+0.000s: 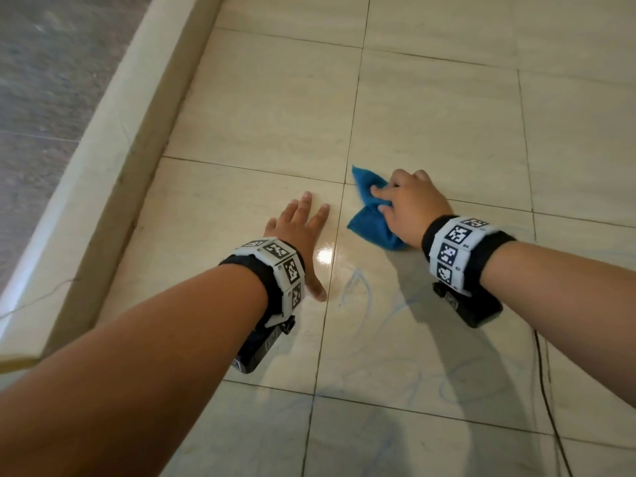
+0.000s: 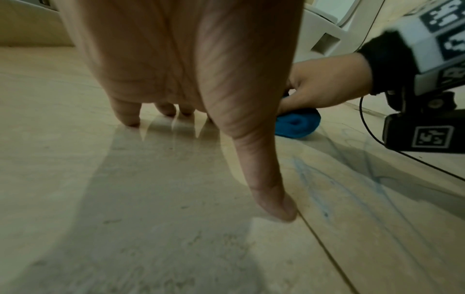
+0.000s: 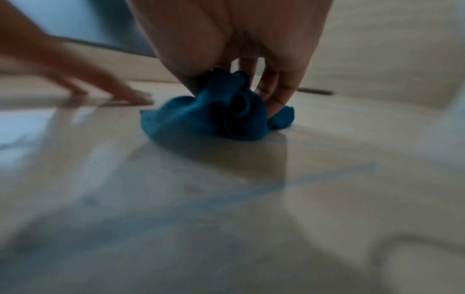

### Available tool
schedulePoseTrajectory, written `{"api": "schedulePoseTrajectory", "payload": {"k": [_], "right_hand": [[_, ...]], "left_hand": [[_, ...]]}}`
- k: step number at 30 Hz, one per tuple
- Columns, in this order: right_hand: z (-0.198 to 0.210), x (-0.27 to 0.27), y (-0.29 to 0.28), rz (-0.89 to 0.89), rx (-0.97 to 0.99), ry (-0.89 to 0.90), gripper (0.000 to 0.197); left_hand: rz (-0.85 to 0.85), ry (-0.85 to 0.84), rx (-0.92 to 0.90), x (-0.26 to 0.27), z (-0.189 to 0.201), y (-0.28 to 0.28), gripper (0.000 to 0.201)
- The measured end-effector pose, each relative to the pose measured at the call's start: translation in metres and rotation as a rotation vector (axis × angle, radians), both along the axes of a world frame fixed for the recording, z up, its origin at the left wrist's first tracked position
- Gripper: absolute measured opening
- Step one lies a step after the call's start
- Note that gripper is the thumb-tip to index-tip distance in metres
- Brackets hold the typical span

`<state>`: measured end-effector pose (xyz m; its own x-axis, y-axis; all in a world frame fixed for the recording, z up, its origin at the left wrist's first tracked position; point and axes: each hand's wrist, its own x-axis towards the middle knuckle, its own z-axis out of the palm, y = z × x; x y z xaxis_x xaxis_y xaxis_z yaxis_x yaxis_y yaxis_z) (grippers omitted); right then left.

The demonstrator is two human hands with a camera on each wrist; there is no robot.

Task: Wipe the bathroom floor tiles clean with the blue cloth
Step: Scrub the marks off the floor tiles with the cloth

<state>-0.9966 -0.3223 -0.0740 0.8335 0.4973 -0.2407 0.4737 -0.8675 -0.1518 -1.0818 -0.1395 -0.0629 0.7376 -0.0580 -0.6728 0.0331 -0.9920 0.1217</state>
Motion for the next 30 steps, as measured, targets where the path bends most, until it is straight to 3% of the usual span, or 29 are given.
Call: {"api": "schedulePoseTrajectory", "payload": {"k": [2,6,7,11,15,17,21,22,27,28,30], "right_hand": [[0.0,-0.012,0.006,-0.065,0.062,0.097,0.043],[-0.002,-0.056,0.009,0.304,0.133,0.132,0.041],[-0.004,-0.047,0.006,0.284,0.137,0.135,0.041],[-0.008,-0.016,0.004,-0.086,0.14,0.118,0.043],[0.004,-0.061,0.008,0.242,0.071,0.098,0.046],[0.002,-0.051,0.004,0.32,0.058,0.088,0.045],[-0.01,-0.007,0.004,-0.041,0.159,0.13,0.03],[-0.012,-0.009,0.005,-0.058,0.147,0.131,0.031],[-0.006,-0.07,0.005,0.346,0.106,0.072,0.038],[-0.006,-0.07,0.004,0.367,0.087,0.088,0.04],[-0.005,-0.056,0.005,0.224,0.079,0.13,0.04]], "left_hand": [[0.002,0.005,-0.002,-0.001,-0.001,0.0,0.145],[-0.014,-0.001,0.016,0.001,-0.001,0.001,0.144],[-0.01,0.003,0.012,0.0,-0.001,0.001,0.144],[-0.005,-0.002,0.005,0.0,-0.001,0.0,0.145],[-0.012,-0.011,0.013,0.0,-0.003,0.0,0.144],[-0.01,-0.007,0.013,0.001,-0.003,0.0,0.145],[-0.003,-0.005,0.005,0.001,-0.004,0.001,0.145],[-0.005,-0.008,0.006,0.001,-0.004,0.001,0.145],[-0.025,-0.022,0.029,0.002,-0.004,0.002,0.146],[-0.028,-0.021,0.027,0.001,-0.004,0.002,0.146],[-0.022,-0.027,0.02,-0.001,-0.002,0.002,0.145]]}}
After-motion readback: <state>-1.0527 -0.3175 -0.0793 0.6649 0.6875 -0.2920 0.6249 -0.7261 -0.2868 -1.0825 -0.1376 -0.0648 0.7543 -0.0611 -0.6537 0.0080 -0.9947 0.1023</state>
